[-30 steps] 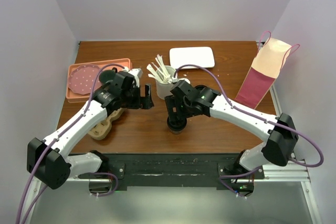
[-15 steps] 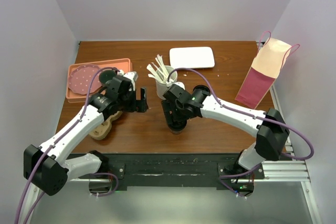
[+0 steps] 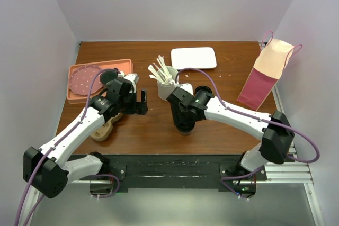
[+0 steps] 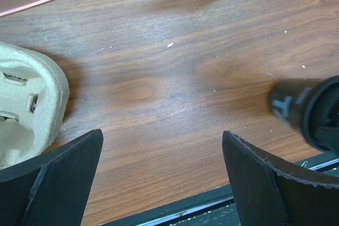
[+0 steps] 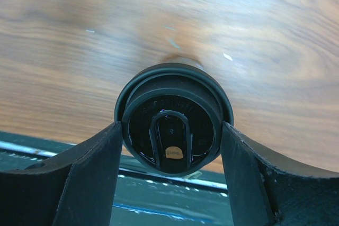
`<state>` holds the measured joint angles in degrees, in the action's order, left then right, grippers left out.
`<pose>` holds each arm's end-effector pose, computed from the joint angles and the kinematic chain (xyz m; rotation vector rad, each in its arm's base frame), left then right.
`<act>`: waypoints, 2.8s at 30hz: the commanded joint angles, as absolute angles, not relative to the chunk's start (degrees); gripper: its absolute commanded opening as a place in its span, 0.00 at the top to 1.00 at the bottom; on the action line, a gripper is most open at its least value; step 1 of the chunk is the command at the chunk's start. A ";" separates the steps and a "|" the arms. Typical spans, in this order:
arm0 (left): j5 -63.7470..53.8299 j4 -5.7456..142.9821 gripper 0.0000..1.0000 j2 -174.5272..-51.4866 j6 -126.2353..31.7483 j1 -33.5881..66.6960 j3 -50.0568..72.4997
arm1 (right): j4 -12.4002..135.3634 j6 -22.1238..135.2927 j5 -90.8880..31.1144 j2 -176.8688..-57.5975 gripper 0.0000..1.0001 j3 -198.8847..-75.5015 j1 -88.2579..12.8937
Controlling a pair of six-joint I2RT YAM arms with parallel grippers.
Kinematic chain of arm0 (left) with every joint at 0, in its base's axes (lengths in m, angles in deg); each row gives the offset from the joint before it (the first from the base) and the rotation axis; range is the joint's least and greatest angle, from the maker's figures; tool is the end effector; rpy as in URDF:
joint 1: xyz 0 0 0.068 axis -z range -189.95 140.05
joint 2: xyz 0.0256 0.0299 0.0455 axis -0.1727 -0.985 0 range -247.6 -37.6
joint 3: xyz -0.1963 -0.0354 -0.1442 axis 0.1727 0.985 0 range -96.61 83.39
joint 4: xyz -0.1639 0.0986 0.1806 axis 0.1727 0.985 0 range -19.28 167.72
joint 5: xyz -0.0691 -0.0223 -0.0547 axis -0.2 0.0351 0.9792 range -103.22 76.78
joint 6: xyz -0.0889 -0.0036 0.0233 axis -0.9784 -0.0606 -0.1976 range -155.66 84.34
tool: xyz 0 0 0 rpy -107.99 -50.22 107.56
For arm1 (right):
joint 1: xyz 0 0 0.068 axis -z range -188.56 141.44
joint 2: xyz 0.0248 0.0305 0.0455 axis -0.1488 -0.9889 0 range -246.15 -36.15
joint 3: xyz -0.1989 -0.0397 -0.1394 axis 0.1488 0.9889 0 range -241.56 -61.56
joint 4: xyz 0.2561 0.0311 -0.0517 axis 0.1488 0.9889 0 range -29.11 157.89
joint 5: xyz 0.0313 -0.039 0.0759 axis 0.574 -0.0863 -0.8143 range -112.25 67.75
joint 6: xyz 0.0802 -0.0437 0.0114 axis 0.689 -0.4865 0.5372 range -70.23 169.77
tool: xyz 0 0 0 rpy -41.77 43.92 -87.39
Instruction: Pack the takeout coffee
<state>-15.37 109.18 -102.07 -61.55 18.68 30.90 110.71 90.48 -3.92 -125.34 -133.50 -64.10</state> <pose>0.2400 -0.1274 0.2136 0.0425 2.4860 -0.3681 0.2078 0.2569 0.1935 -0.2550 2.6272 0.1144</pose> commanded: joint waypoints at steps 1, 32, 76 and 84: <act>-16.65 107.37 0.00 -100.97 -60.36 18.44 30.66 | 117.48 95.29 1.13 -118.25 0.44 -130.04 -61.21; -19.63 111.68 0.00 -102.12 -62.03 18.53 23.98 | 123.81 98.47 8.77 -104.35 0.12 -133.08 -39.85; -13.04 112.64 0.02 -100.62 -70.12 20.82 14.22 | 121.61 61.73 1.66 -138.90 1.00 -183.62 -5.21; -14.62 116.68 0.01 -101.50 -69.24 20.82 8.61 | 119.51 49.87 -2.73 -132.85 1.00 -190.41 -12.49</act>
<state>-12.64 115.08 -101.50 -69.33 20.62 13.52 120.83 59.16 0.26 -138.48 -188.56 -7.04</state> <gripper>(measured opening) 0.988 0.015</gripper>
